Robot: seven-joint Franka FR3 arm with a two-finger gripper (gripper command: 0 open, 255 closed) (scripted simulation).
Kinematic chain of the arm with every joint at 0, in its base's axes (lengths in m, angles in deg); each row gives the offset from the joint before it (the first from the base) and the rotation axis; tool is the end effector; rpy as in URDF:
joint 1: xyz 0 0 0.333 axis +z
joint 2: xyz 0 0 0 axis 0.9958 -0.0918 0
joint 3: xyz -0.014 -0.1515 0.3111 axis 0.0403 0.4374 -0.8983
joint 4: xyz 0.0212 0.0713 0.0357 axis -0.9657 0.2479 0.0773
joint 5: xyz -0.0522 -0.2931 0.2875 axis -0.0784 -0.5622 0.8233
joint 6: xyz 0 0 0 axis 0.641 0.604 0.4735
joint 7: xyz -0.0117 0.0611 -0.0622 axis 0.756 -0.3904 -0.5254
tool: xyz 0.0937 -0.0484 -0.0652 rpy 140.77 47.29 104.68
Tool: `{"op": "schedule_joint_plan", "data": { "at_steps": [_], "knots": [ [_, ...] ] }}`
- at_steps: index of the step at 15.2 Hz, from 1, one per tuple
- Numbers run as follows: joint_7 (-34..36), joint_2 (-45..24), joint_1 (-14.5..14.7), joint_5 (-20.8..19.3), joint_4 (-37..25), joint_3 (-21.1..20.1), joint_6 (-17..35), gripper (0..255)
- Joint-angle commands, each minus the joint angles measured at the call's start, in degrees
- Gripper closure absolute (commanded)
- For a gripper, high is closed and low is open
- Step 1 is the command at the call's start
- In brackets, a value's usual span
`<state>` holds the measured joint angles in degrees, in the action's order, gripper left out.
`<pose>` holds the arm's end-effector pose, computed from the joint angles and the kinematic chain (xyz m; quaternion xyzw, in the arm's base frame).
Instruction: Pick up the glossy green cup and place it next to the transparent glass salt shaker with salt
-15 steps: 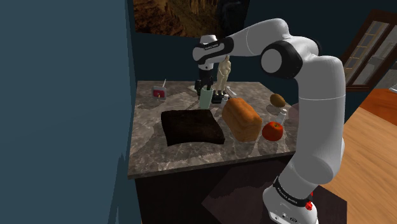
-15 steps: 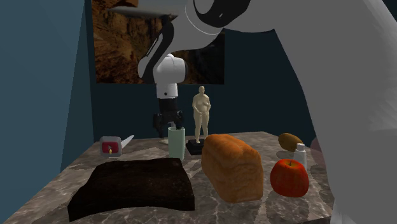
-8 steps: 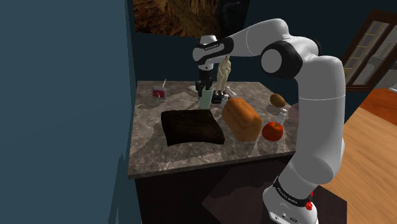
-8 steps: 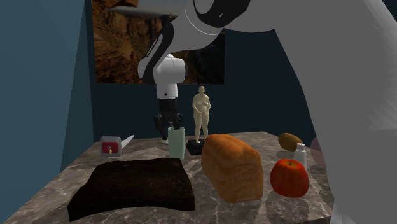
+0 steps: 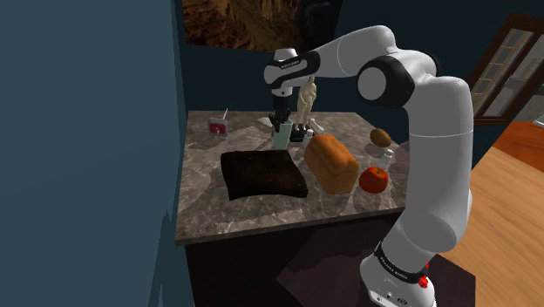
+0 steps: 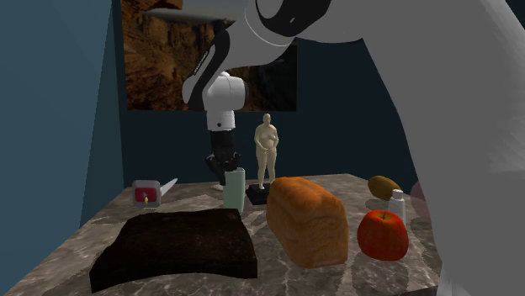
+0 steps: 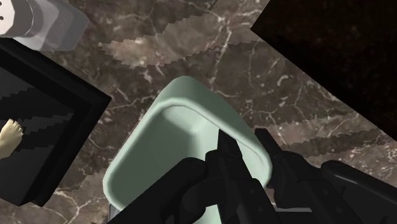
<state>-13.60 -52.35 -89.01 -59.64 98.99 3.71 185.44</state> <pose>0.6760 -0.1914 0.3745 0.9990 -0.0152 -0.0431 0.0029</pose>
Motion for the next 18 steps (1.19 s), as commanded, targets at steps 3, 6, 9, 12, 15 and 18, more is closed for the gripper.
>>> {"op": "schedule_joint_plan", "data": {
  "at_steps": [3,6,9,12,15,18],
  "knots": [
    [0.1,0.5,0.0,-0.1,-0.8,0.1,-1.3,255],
    [0.1,1.1,0.0,-0.3,-2.2,0.2,-3.3,255],
    [0.2,1.7,0.0,-0.5,-3.8,0.2,-5.4,255],
    [0.2,2.1,0.0,-0.6,-5.4,0.3,-7.5,255],
    [0.3,2.4,-0.1,-0.7,-7.3,0.4,-9.6,255],
    [0.3,2.6,-0.2,-0.7,-9.3,0.4,-11.8,255]
  ]
}}
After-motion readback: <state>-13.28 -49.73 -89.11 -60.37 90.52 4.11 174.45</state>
